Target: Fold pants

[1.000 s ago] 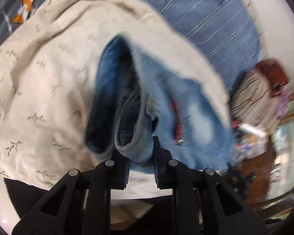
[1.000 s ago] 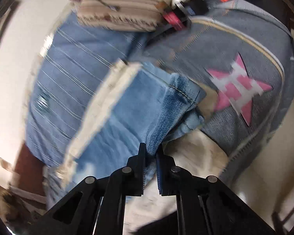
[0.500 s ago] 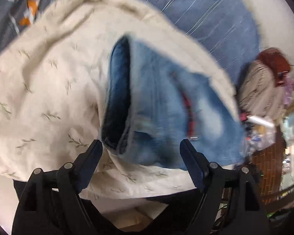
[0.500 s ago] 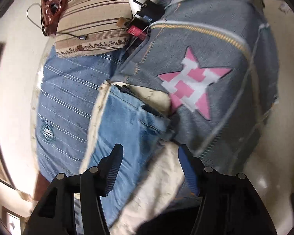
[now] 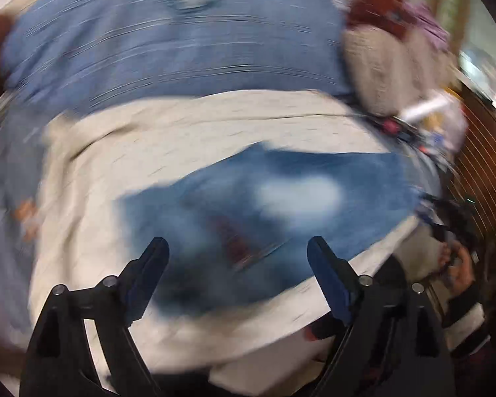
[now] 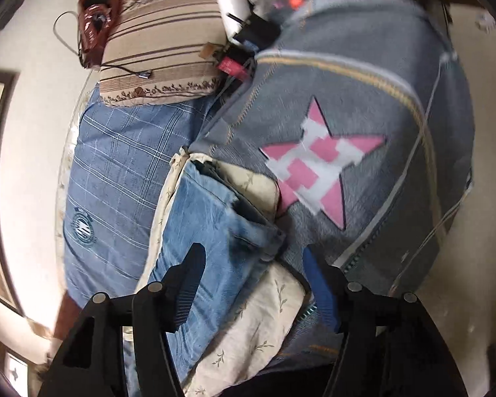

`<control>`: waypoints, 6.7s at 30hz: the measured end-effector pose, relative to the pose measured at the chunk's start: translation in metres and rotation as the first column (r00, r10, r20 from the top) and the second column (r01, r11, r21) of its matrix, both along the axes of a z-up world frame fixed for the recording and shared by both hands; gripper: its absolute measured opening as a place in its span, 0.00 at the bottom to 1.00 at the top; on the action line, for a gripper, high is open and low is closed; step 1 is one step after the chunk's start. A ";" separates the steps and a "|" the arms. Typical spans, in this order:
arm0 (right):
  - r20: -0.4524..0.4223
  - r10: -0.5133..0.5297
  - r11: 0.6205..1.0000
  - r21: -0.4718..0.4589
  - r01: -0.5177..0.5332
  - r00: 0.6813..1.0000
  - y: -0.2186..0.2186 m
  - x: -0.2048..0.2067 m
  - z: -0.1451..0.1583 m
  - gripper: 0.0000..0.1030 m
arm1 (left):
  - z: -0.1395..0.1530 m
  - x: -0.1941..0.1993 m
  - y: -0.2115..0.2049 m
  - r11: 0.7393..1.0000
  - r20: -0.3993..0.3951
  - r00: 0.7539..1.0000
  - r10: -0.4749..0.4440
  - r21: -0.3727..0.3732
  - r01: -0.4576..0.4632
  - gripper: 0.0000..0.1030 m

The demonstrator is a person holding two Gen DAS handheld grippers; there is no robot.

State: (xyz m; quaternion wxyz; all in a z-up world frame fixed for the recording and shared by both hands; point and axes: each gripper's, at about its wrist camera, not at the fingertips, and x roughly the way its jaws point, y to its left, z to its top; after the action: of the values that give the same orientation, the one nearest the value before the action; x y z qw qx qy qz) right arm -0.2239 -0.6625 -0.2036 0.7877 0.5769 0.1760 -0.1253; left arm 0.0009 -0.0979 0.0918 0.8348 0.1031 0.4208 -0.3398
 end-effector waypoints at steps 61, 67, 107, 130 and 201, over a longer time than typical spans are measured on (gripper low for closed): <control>-0.221 0.577 0.656 -0.449 -0.607 0.786 0.232 0.090 0.107 0.74 | -0.105 0.053 -0.101 0.998 -0.432 0.902 0.016 0.066 0.014 0.54; -0.046 0.435 0.893 -0.102 -0.438 0.899 0.160 0.059 0.068 0.75 | -0.118 0.031 -0.146 0.999 -0.507 0.861 -0.046 -0.013 0.046 0.68; -0.245 0.542 0.753 -0.282 -0.594 0.804 0.122 0.247 0.097 0.18 | -0.141 0.062 -0.148 0.982 -0.576 0.814 0.076 -0.100 -0.163 0.23; -0.247 0.525 0.770 -0.271 -0.578 0.815 0.128 0.175 0.070 0.40 | -0.140 0.016 -0.120 0.989 -0.549 0.836 -0.019 -0.135 -0.066 0.58; -0.305 0.431 0.642 -0.559 -0.526 0.849 0.146 0.192 0.131 0.29 | -0.128 0.045 -0.126 0.986 -0.434 0.891 0.136 -0.026 -0.162 0.25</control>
State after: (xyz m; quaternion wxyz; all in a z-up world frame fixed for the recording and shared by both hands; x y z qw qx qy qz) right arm -0.0322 -0.5165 -0.0730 0.9225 0.2052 0.3269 -0.0042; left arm 0.0461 -0.2235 -0.0365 0.7476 -0.0325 0.5907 -0.3018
